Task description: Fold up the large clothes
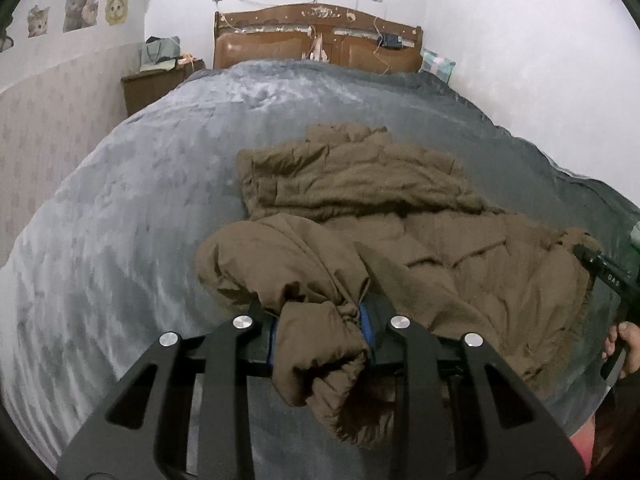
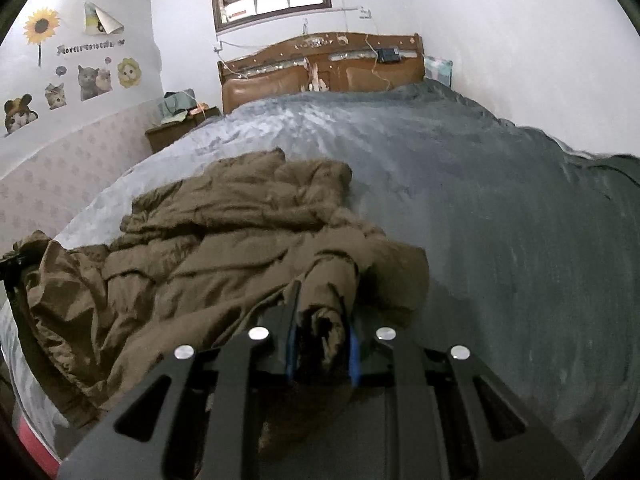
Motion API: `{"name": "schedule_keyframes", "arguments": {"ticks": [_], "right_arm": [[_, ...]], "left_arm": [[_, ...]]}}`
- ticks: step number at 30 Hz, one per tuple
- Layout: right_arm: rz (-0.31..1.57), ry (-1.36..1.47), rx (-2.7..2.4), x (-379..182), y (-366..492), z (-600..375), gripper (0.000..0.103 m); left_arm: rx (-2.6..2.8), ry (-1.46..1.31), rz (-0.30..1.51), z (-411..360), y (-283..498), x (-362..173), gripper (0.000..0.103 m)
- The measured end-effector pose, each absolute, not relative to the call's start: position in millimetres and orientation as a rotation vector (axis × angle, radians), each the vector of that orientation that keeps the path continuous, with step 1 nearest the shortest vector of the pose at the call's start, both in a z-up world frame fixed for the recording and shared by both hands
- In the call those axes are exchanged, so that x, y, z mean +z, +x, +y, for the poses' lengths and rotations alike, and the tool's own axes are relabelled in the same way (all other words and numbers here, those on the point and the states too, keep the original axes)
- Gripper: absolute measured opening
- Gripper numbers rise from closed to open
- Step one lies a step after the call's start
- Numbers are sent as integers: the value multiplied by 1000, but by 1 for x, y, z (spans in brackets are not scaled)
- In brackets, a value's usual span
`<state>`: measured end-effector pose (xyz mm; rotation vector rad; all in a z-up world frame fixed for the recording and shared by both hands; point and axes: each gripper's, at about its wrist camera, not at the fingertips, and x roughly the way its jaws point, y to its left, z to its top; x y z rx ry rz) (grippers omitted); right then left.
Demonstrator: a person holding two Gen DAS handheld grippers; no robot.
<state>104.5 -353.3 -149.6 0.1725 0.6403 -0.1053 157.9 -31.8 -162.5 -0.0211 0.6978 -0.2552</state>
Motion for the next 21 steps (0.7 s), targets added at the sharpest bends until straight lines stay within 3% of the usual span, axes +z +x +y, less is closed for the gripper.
{"name": "schedule_keyframes", "arguments": {"ticks": [21], "right_arm": [[517,219,-55,-77,255,-379,19]], "left_arm": [[-285,-100,697,-25,292,-93,32]]}}
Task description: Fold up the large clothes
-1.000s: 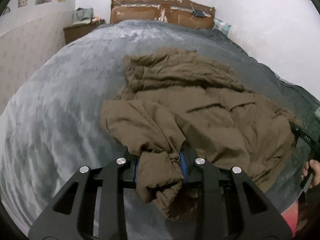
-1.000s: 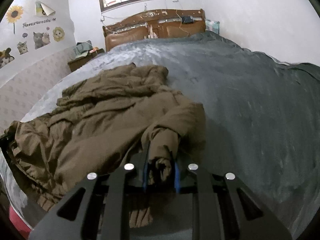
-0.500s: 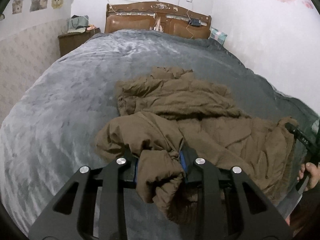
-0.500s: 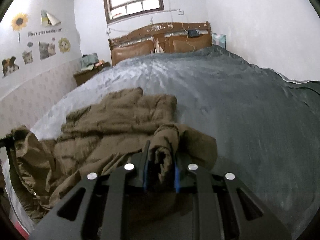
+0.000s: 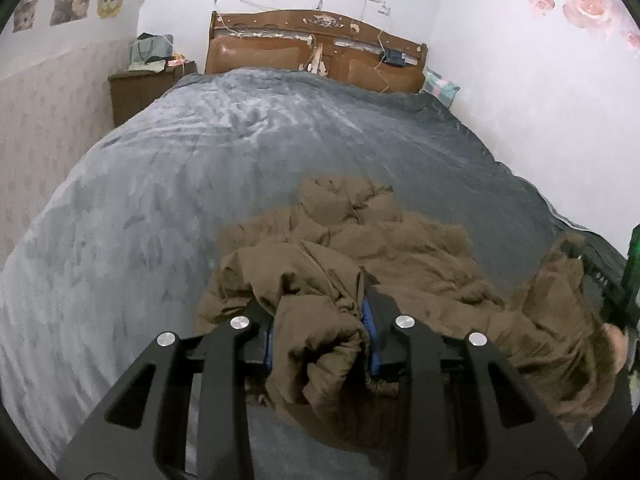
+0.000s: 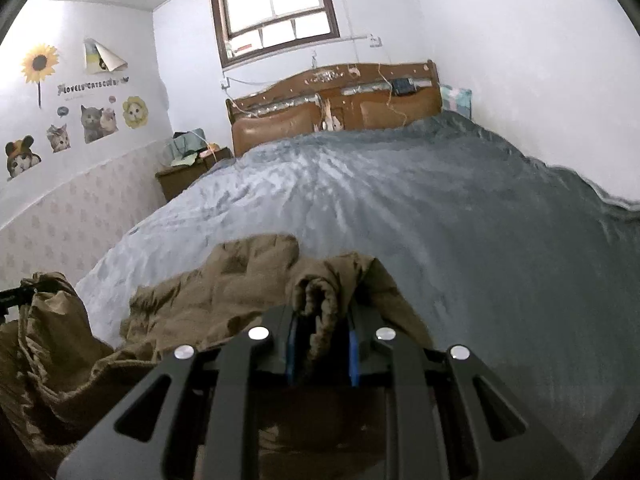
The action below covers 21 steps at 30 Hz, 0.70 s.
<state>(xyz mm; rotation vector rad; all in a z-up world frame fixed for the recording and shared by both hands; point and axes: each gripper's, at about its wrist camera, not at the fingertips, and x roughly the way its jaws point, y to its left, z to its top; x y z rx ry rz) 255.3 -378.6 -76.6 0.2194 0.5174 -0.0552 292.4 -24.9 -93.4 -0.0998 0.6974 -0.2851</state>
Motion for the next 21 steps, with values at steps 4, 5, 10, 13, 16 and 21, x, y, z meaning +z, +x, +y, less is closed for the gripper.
{"name": "schedule_keyframes", "arguments": {"ticks": [4,5,10,13,16,21], "right_arm": [[496,232,-46,-61,298,-390,19],[495,238,-43,-57,310,-393,19],[489,236,-36,-43,353,-403,19],[500,191,-42,-39,380,-405,19],[535,192,-42,-42,410,-412,19],[594,201,-48,-60,448,-424,19]], "left_arm": [[-284,-128,685,-19,329,-78,32],[-276,-133,684,-19,335,-76,33],[-245,-153,712,-7,379,-75,33],[-234,-168,724,-1,402,-78,33],[-219,-174,750,2,431,-83,34],[-234,-188,784,2,470,-100,35]]}}
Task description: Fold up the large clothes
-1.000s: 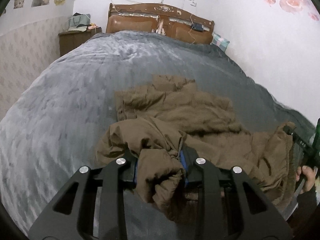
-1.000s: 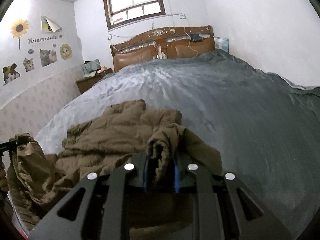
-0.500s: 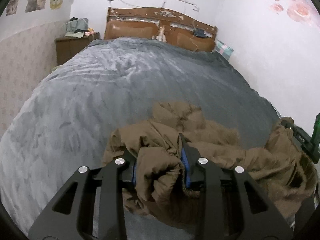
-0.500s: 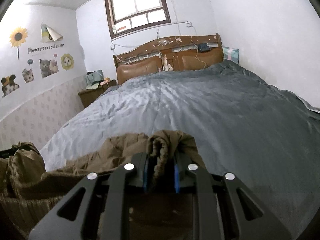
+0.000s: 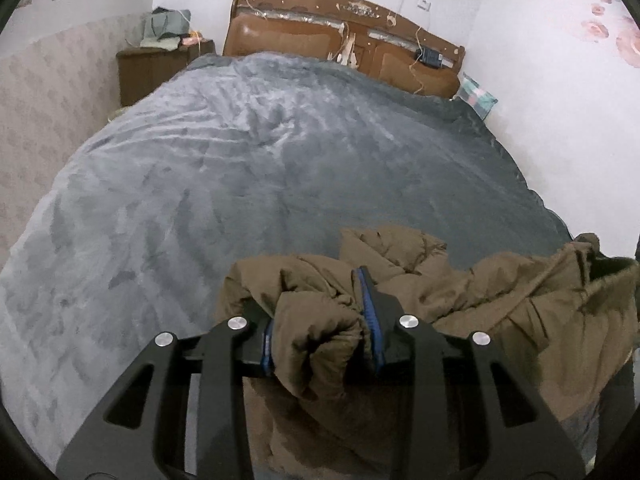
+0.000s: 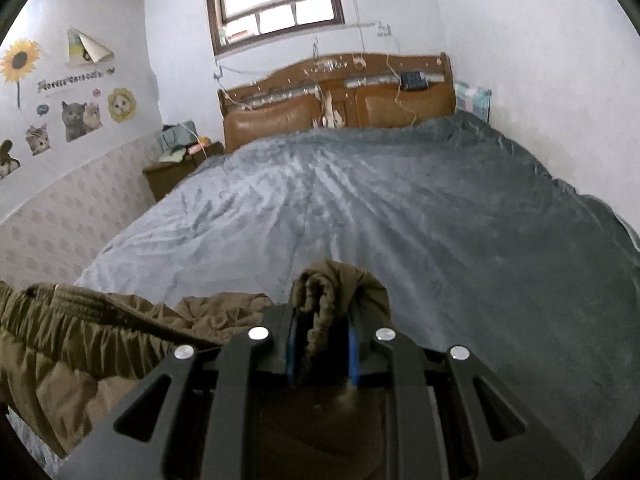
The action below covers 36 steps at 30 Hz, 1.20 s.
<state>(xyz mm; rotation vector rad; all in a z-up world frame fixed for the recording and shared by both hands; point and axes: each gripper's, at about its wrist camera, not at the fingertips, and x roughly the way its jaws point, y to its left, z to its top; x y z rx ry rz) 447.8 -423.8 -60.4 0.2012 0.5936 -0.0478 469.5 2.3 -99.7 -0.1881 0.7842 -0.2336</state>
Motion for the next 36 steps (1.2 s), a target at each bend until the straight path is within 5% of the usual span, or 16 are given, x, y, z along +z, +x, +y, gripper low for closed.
{"name": "schedule_keyframes", "arguments": {"ticks": [21,26,28,36], "right_arm": [[935,314,-38,-189,544,-438,22],[983,354,-33,-183,554,-440,28],[990,373,-34,-178,555,-443,34],[903,478,-9,-152,544,-458,69]], "left_arm": [[-189,-182,1094,-24,581,-213,40],[-189,-265,1226,-19,599,-215,53],[-201,-341,1265,-12,605,-212,76],[-190,-386,1280,-5,613,-186,98]]}}
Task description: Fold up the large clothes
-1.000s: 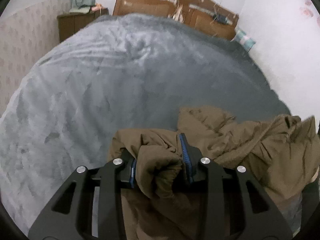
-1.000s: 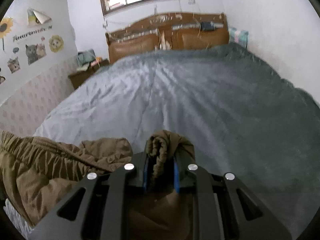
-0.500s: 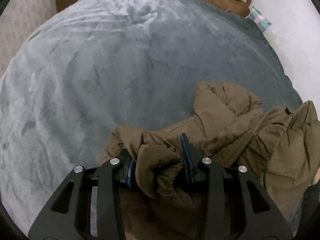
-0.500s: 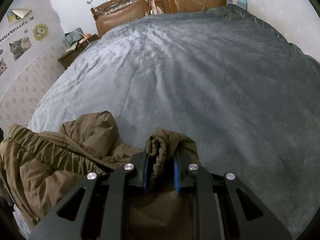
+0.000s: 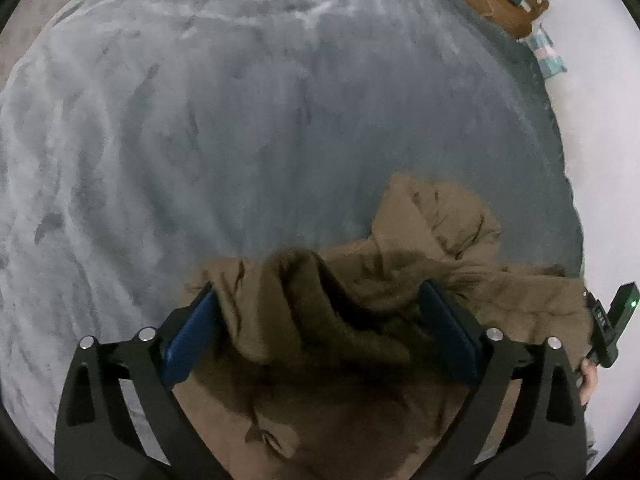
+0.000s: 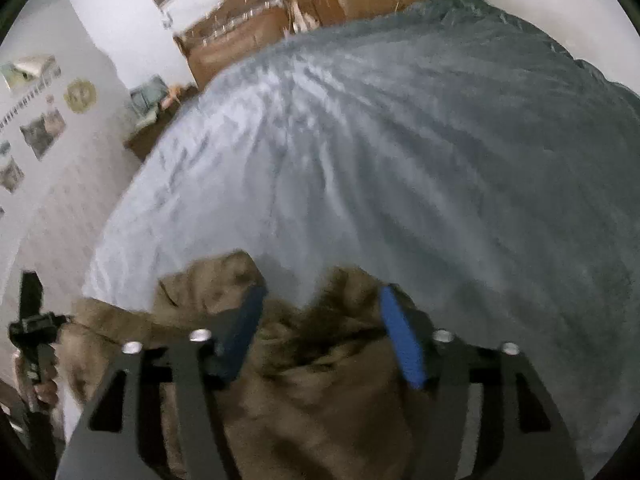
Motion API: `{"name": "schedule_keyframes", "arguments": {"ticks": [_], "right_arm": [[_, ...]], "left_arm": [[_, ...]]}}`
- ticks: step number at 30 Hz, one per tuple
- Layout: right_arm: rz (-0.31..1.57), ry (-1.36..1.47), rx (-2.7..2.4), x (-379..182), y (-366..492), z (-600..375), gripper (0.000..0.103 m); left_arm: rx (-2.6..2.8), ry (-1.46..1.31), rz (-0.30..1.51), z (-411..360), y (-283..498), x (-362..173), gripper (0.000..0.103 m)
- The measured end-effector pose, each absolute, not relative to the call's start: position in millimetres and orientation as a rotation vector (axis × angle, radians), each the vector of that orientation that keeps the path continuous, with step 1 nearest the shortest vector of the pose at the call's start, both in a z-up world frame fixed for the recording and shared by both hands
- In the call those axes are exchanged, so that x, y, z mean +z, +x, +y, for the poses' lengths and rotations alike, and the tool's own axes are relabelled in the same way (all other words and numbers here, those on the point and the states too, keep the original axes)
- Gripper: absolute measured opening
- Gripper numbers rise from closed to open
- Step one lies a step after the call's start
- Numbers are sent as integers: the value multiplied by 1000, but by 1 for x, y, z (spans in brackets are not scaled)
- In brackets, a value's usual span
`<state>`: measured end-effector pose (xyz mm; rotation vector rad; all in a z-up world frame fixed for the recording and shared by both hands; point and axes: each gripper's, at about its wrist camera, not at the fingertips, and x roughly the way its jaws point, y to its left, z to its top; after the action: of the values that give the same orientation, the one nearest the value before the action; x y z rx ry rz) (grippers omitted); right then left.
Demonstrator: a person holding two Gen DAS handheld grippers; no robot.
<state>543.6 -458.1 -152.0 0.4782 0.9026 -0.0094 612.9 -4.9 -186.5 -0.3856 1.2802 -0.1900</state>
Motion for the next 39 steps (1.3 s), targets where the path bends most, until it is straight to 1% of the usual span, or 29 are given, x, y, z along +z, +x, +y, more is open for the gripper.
{"name": "schedule_keyframes", "arguments": {"ticks": [2,4,6,8,10,15,21,23,24,25,26,27,28,29,30,31,32,33,34,37,39], "right_arm": [[863,514,-16,-140,539,-465,72],[834,521,-23,-128,535,-469,72],[819,496,-29,-117,530,-471,74],[830,457,-37,-115,526,-472,77],[871,415,-48,-124,525,-472,77],[1003,330,-48,-170,525,-469,77],[1083,387,34,-207,531,-467,77],[1090,380,50,-212,532,-463,75],[1095,366,51,-214,532,-461,66],[1109,359,64,-217,532,-458,61],[1121,354,68,-220,532,-455,53],[1128,335,62,-222,533,-452,44],[1125,320,59,-223,531,-450,39],[1119,303,54,-222,531,-448,31],[1108,287,47,-221,529,-446,23],[1093,268,33,-219,528,-444,20],[1077,249,19,-216,526,-445,15],[1051,223,-2,-211,525,-443,13],[1002,193,-29,-200,521,-443,13],[857,187,-75,-167,512,-448,12],[796,166,-96,-152,511,-447,12]], "left_arm": [[-193,-418,1259,5,612,-175,100],[-182,-436,1221,18,607,-161,100],[-176,-413,1186,25,598,-150,100],[-180,-353,1160,27,584,-145,100],[-173,-278,1159,22,574,-149,100],[-193,-87,1170,0,555,-180,100],[-246,-67,1168,-12,558,-214,100],[-238,-78,1179,-15,565,-223,99],[-240,-84,1179,-17,567,-227,93],[-248,-93,1181,-19,569,-229,83],[-251,-99,1184,-20,571,-230,79],[-248,-99,1182,-23,571,-231,69],[-243,-89,1176,-25,569,-231,57],[-237,-83,1169,-26,569,-230,52],[-234,-81,1161,-28,567,-230,39],[-232,-83,1143,-28,565,-226,27],[-228,-83,1129,-28,562,-221,23],[-220,-81,1112,-25,560,-216,19],[-208,-74,1092,-25,558,-209,16],[-184,-72,1018,-21,553,-188,16],[-176,-79,978,-19,553,-177,16]]}}
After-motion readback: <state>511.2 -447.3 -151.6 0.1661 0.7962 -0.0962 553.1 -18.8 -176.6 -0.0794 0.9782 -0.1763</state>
